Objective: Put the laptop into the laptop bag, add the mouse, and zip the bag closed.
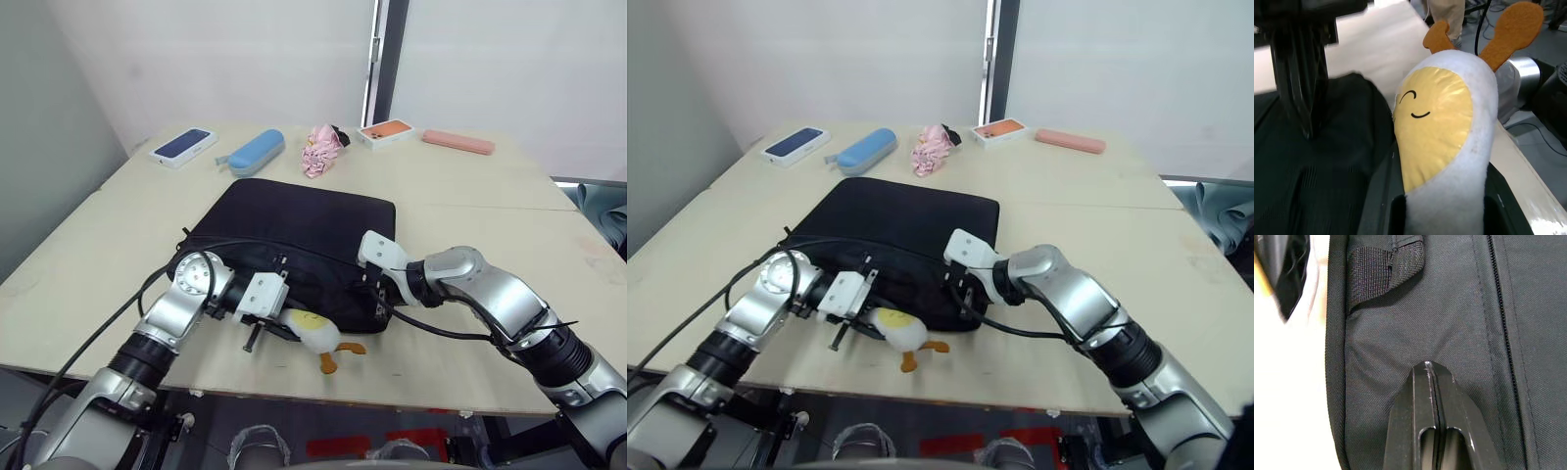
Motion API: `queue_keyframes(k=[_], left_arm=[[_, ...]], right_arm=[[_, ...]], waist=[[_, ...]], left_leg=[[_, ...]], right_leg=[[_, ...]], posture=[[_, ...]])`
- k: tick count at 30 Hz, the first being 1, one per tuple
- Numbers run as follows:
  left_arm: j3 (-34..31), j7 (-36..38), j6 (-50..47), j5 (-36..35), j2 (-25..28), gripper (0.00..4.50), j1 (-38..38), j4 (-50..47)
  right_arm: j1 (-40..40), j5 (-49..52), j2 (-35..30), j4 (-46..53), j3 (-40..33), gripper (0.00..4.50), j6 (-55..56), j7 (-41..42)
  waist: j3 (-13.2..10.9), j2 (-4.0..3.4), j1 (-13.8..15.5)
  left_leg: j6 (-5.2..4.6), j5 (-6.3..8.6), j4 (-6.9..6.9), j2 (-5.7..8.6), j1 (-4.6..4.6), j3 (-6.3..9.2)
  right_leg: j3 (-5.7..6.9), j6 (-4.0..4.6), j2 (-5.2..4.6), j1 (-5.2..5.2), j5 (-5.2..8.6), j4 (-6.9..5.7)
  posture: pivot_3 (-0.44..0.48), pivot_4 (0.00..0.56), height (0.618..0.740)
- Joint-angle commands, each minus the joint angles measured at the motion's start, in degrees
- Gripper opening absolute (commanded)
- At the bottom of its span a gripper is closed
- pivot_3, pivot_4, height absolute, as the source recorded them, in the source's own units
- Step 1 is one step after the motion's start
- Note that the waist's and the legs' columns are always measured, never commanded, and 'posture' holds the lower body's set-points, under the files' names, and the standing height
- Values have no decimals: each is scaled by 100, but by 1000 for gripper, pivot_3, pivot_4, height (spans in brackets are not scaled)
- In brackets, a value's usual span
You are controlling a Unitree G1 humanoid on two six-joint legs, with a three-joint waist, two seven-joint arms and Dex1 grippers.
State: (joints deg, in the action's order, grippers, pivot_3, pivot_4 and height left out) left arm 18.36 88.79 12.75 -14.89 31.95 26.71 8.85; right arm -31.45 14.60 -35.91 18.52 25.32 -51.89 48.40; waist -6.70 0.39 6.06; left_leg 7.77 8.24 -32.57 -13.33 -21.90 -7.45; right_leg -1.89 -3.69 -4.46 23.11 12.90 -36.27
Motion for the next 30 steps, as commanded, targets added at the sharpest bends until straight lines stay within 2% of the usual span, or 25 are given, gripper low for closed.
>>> queue_keyframes(k=[1,11,15,20,25,30], left_arm=[[143,-91,117,105,-276,880,214,26],[544,-182,392,290,-1263,880,638,589],[500,-211,319,263,-1361,880,646,585],[203,2,-697,-207,-725,2519,435,-42],[-272,243,-964,-410,388,4266,241,-657],[-697,371,-1094,-691,1410,4266,269,-568]], right_arm=[[137,-128,-61,-193,294,0,-205,35],[136,-98,-47,-149,261,0,-275,73],[148,-80,-61,-103,233,0,-307,71],[179,-63,-79,-67,177,0,-326,64],[169,-53,-64,-97,117,0,-284,81],[117,-60,-33,-149,62,0,-229,115]], waist=[[3,-1,-8],[5,1,-11],[5,1,-14],[5,0,-27],[4,-2,-35],[1,-6,-37]], left_leg=[[-1,0,0,0,0,-1],[-21,8,-1,1,-3,-1],[-24,10,-2,1,-3,-2],[-25,10,-1,1,-3,-1],[-23,11,1,0,-3,0],[-22,12,6,0,-3,1]], right_leg=[[-1,0,0,0,0,0],[-3,-2,0,0,-1,3],[-3,-2,0,0,-2,3],[-2,-2,0,0,-1,4],[0,-2,1,1,-1,8],[3,-3,1,2,0,12]], posture=[[0,150,740],[0,150,740],[0,150,740],[0,150,740],[0,150,740],[0,150,740]])
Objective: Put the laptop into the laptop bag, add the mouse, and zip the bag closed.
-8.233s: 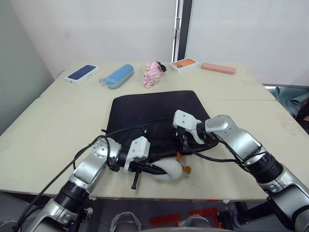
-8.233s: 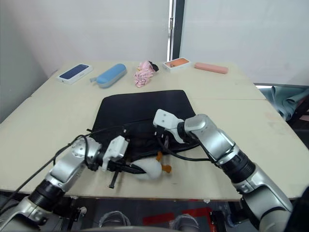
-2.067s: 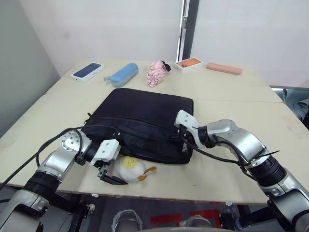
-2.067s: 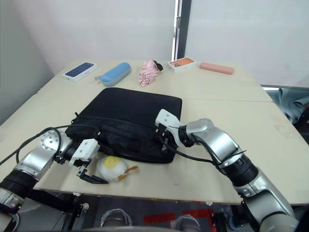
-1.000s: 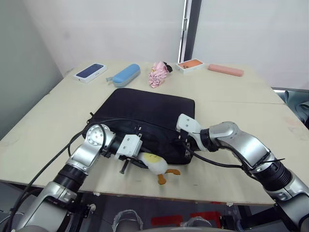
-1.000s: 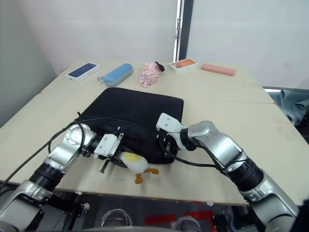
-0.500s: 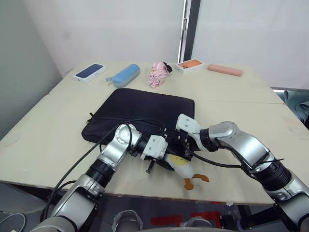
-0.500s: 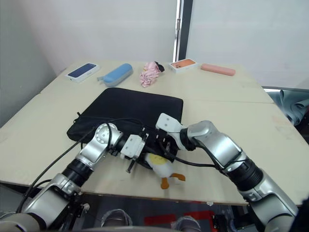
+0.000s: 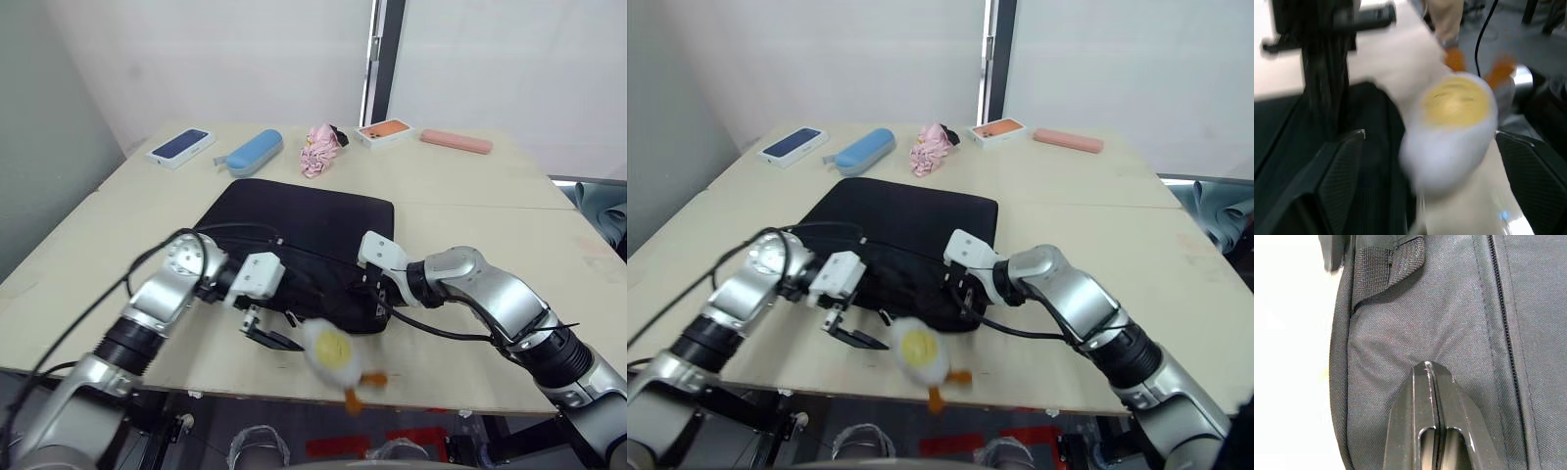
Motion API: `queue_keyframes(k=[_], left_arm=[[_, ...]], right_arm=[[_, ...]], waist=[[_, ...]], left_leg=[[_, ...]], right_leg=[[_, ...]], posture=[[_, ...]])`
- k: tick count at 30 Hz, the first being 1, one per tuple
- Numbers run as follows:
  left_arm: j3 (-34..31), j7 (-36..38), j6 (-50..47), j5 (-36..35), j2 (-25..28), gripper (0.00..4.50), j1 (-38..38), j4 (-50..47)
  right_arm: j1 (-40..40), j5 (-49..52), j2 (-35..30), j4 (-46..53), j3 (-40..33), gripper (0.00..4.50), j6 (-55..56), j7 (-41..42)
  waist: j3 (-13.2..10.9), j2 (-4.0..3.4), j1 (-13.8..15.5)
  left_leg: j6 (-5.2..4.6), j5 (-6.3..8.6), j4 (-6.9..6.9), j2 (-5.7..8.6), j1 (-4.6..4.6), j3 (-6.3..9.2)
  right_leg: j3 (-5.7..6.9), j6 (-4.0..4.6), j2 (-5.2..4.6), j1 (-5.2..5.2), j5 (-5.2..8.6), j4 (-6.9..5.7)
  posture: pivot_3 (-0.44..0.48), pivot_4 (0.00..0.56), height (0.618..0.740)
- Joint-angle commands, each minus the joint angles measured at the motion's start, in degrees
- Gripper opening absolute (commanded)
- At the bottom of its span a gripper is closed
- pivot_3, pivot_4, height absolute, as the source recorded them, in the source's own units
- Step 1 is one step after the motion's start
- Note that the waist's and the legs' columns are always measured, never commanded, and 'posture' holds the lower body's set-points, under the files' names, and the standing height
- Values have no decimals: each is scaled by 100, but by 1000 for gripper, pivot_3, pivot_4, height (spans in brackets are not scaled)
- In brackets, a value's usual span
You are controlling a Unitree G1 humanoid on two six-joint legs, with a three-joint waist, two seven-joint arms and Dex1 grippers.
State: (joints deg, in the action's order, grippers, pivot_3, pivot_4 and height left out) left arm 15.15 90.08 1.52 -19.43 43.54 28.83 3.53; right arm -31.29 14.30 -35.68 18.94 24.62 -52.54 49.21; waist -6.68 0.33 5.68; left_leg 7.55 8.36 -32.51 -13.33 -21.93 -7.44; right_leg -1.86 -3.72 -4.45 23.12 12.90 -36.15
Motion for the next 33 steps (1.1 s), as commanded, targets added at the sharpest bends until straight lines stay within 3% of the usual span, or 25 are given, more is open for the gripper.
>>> queue_keyframes(k=[1,8,14,18,22,25,26,27,29,33], left_arm=[[-520,241,6,-299,365,4266,105,51],[-1521,133,-895,-1021,877,4266,570,610],[-1761,80,-1244,-1167,678,4266,1003,1158],[-1529,44,-529,-673,170,3152,1432,2060],[-1299,153,446,-150,-391,1700,1888,3046],[-980,240,607,-125,-804,635,2125,3490],[-857,242,732,-100,-908,153,2187,3646],[-726,242,858,-63,-1005,0,2253,3840],[-467,242,1272,220,-1245,0,2383,4375],[71,242,1781,461,-1421,0,2473,4937]], right_arm=[[98,-27,-58,-193,111,0,-152,42],[202,428,-62,101,-533,0,-143,166],[362,1445,-341,933,-1979,0,-560,262],[611,2387,-683,1810,-3280,0,-906,279],[1072,3514,-1015,2753,-4567,0,-977,306],[1676,4338,-1280,3256,-5168,0,-1355,-85],[1878,4608,-1379,3356,-5222,396,-1523,-291],[2076,4759,-1472,3541,-5217,761,-1562,-434],[2239,5317,-1412,3725,-5087,1245,-1584,-1105],[2416,6363,-1394,3674,-4427,2689,-1432,-2433]], waist=[[0,0,1],[-2,-3,7],[-23,-9,31],[-23,-9,80],[-26,-5,146],[-27,-3,213],[-27,-3,219],[-27,-3,216],[-28,-2,213],[-28,-2,205]], left_leg=[[1,0,0,0,0,0],[8,-3,1,1,-5,0],[28,-14,11,1,-23,-3],[29,-15,21,-1,-24,-4],[26,-16,23,-1,-30,-5],[24,-15,24,-1,-33,-4],[23,-15,24,0,-31,-4],[22,-15,23,0,-28,-5],[23,-16,22,0,-26,-6],[24,-15,23,1,-9,-11]], right_leg=[[0,0,0,0,0,0],[1,0,0,3,0,5],[1,2,2,24,1,9],[1,4,5,28,2,14],[2,3,5,29,2,20],[2,2,4,27,1,27],[2,1,4,24,1,30],[-1,0,4,24,0,28],[-3,-1,5,26,-1,22],[-10,-6,2,9,-2,28]], posture=[[0,150,740],[0,150,740],[0,150,740],[0,150,740],[0,150,740],[0,150,740],[0,150,740],[0,150,740],[0,150,740],[0,150,740]])
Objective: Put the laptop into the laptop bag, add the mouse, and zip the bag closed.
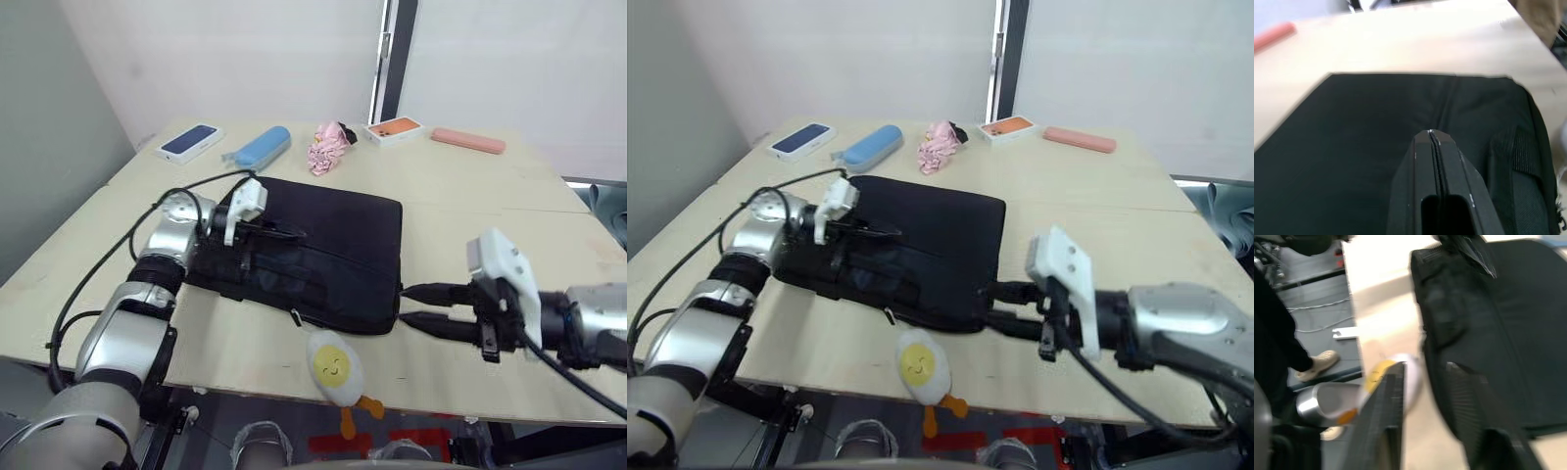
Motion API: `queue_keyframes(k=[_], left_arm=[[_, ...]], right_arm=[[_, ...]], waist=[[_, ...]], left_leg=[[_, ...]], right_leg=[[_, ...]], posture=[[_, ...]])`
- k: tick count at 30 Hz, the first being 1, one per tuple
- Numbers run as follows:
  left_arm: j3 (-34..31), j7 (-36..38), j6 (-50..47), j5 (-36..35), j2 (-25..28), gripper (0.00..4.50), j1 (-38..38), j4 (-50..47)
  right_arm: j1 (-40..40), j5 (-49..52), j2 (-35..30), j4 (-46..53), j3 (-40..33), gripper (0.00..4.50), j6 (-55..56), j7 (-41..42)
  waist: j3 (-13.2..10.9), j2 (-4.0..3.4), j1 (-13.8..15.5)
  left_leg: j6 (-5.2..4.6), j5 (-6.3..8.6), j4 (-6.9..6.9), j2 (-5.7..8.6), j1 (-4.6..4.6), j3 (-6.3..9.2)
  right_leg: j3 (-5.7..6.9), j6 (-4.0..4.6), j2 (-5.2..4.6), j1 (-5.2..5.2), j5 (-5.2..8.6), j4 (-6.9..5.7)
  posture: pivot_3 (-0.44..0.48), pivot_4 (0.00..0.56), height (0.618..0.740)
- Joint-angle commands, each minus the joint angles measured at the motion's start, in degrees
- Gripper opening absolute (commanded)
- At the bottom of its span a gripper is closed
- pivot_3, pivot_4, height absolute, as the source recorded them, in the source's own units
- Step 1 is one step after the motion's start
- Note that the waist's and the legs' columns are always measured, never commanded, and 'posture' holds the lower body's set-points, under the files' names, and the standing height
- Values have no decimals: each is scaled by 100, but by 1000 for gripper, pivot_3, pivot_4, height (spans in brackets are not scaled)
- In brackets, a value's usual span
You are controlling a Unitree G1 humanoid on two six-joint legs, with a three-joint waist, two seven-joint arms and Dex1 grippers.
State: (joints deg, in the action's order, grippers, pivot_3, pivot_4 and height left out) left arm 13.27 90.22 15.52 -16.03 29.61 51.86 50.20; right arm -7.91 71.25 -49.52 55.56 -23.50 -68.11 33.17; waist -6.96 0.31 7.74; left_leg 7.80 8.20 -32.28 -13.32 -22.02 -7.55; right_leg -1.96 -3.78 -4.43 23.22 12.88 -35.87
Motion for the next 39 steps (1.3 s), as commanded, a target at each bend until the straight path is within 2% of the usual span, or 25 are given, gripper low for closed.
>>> queue_keyframes(k=[1,3,8,17,25,29,36,37,39], left_arm=[[345,228,450,106,-53,0,177,351],[543,228,498,66,-47,0,184,456],[602,228,749,128,-99,0,197,777],[671,228,1017,217,-55,0,58,933],[674,228,1044,261,-120,0,100,993],[673,228,1069,244,-151,0,74,953],[772,228,1505,395,-138,0,-59,964],[777,228,1559,421,-142,0,-74,978],[743,228,1545,400,-168,0,-147,993]], right_arm=[[96,801,143,-260,787,3015,12,-1316],[183,858,218,-488,1535,3706,-178,-1637],[-252,-30,547,-1177,2893,3706,-412,-1964],[-865,-807,1434,-2220,3732,3706,-470,-1855],[-988,-636,1953,-2771,3647,3706,-764,-1551],[-1060,-812,1916,-2810,3654,2649,-833,-1442],[-914,-645,1465,-2320,3277,229,-801,-1037],[-894,-620,1411,-2256,3228,14,-796,-1003],[-840,-591,1204,-1994,3067,14,-823,-1024]], waist=[[0,2,-2],[0,3,4],[0,1,-2],[1,-1,-17],[2,-2,-23],[2,-2,-17],[2,-2,1],[2,-2,4],[3,-2,7]], left_leg=[[0,0,0,0,-1,0],[3,0,2,-1,-3,9],[6,0,3,3,-2,10],[10,-3,4,7,-1,13],[10,-3,2,10,0,14],[11,-3,2,10,0,14],[11,-3,2,10,-1,14],[11,-3,2,10,-1,14],[11,-3,4,9,2,15]], right_leg=[[0,-2,0,0,-1,3],[11,-2,0,-5,-1,6],[12,-4,-3,-9,-2,7],[15,-13,-8,-10,-7,6],[14,-12,-10,-12,-7,2],[14,-13,-10,-12,-8,2],[14,-21,-10,-12,-12,6],[14,-28,-10,-12,-16,7],[14,-28,-9,-14,-16,6]], posture=[[0,150,740],[0,150,740],[0,150,740],[0,150,740],[0,150,740],[0,150,740],[0,150,740],[0,150,740],[0,150,740]])
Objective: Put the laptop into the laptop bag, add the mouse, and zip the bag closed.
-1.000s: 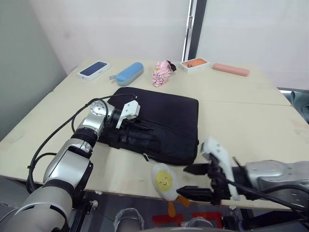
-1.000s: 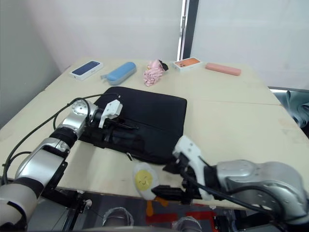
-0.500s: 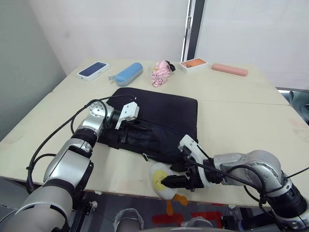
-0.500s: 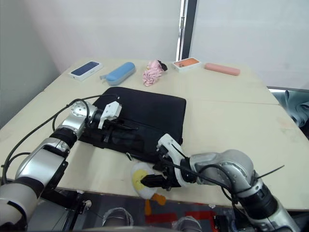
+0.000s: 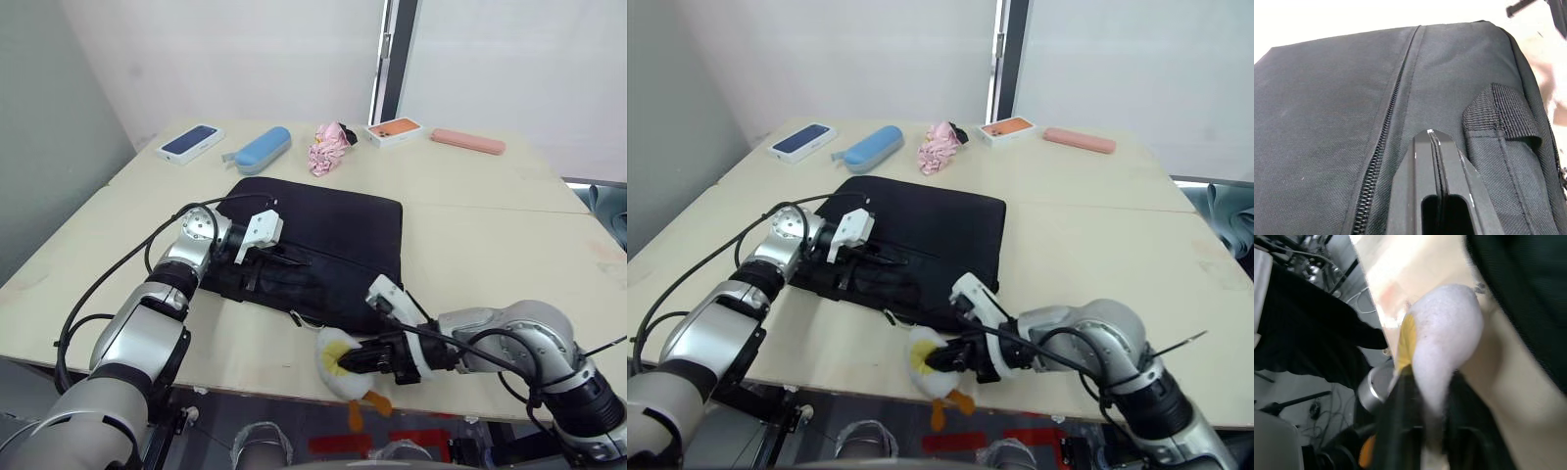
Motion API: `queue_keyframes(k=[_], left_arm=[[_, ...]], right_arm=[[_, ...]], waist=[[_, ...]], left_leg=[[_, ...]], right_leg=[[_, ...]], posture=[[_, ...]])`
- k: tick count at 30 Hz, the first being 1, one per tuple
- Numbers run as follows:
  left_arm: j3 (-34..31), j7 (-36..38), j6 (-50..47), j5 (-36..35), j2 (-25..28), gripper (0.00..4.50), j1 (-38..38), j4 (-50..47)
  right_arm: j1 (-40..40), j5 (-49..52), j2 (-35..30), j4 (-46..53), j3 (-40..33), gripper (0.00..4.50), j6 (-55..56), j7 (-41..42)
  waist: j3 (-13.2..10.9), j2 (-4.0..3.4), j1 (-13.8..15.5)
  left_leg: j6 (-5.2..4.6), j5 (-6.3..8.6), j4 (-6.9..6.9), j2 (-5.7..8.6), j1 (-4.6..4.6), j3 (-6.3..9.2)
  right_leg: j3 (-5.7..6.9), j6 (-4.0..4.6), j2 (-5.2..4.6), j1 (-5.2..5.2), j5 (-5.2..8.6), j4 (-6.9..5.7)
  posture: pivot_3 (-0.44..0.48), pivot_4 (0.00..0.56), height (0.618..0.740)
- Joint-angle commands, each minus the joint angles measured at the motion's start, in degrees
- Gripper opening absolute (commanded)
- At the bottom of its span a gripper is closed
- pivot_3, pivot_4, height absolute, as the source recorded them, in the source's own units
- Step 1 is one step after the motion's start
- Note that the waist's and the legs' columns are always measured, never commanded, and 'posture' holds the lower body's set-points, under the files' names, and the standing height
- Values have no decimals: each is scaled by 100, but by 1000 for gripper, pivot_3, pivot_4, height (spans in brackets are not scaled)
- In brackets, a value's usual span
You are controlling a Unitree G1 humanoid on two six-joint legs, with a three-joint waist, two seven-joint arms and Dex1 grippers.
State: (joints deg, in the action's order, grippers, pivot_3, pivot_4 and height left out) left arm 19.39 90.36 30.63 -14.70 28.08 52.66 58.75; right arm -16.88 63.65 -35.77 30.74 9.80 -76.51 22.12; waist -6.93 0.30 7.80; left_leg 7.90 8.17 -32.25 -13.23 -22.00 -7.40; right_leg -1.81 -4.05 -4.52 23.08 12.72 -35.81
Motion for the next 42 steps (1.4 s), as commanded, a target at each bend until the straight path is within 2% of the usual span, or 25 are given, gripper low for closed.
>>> queue_keyframes(k=[1,6,10,13,16,20,23,26,28,36,39,42], left_arm=[[130,214,54,274,-21,0,-279,147],[165,214,297,418,-66,0,-507,202],[115,214,378,497,-114,0,-531,264],[98,214,416,580,-192,0,-497,362],[56,214,452,649,-257,0,-442,456],[8,214,529,723,-321,0,-390,546],[-23,214,576,765,-343,0,-396,583],[6,214,626,791,-339,0,-437,589],[-26,214,619,760,-363,0,-497,584],[5,214,583,694,-397,0,-827,349],[-38,214,503,615,-407,0,-941,231],[-38,214,455,579,-407,0,-1056,85]], right_arm=[[92,180,-324,692,-351,14,20,97],[592,550,-1078,1373,-1080,14,122,244],[920,492,-1575,1606,-1309,14,277,372],[1945,-317,-2716,1894,-1940,14,551,947],[2803,-1082,-3364,1811,-2414,14,1042,1401],[3624,-1979,-3651,1373,-3211,14,1633,2036],[3664,-2471,-3731,972,-3425,14,1964,2242],[3491,-2906,-3835,709,-3281,14,2238,2303],[3029,-3195,-3941,535,-2855,14,2387,2157],[-390,-4618,-3200,-653,-158,14,2264,1670],[-1183,-5145,-2928,-1046,441,14,2259,1642],[-1630,-5411,-2705,-1117,792,14,2245,1760]], waist=[[2,-3,6],[8,-5,54],[14,-7,74],[26,-29,147],[34,-28,138],[46,-32,128],[53,-37,113],[59,-41,104],[61,-44,94],[70,-61,55],[74,-68,61],[75,-70,63]], left_leg=[[0,0,0,0,0,0],[-1,1,1,1,7,-3],[-2,1,0,2,13,-5],[-8,1,-3,6,11,-11],[-37,12,-2,12,8,-32],[-52,19,-3,12,9,-38],[-63,20,-7,12,8,-58],[-74,20,-9,13,8,-74],[-79,20,-8,12,8,-79],[-86,19,-15,12,12,-93],[-86,19,-16,14,5,-99],[-88,19,-12,13,1,-100]], right_leg=[[0,0,0,0,0,0],[-4,5,-2,-5,3,4],[-8,8,-6,-17,6,6],[-3,4,-21,-17,5,10],[-2,-12,-40,-29,7,29],[-1,-13,-61,-29,8,25],[-4,-14,-72,-28,8,25],[-6,-15,-73,-28,8,25],[-3,-16,-75,-25,8,25],[-6,-17,-79,-24,8,17],[-5,-18,-81,-23,10,21],[-2,-18,-80,-21,10,25]], posture=[[0,150,740],[0,150,740],[0,150,740],[0,150,740],[0,150,740],[0,150,740],[0,150,740],[0,150,740],[0,150,740],[0,150,740],[0,150,740],[0,150,740]])
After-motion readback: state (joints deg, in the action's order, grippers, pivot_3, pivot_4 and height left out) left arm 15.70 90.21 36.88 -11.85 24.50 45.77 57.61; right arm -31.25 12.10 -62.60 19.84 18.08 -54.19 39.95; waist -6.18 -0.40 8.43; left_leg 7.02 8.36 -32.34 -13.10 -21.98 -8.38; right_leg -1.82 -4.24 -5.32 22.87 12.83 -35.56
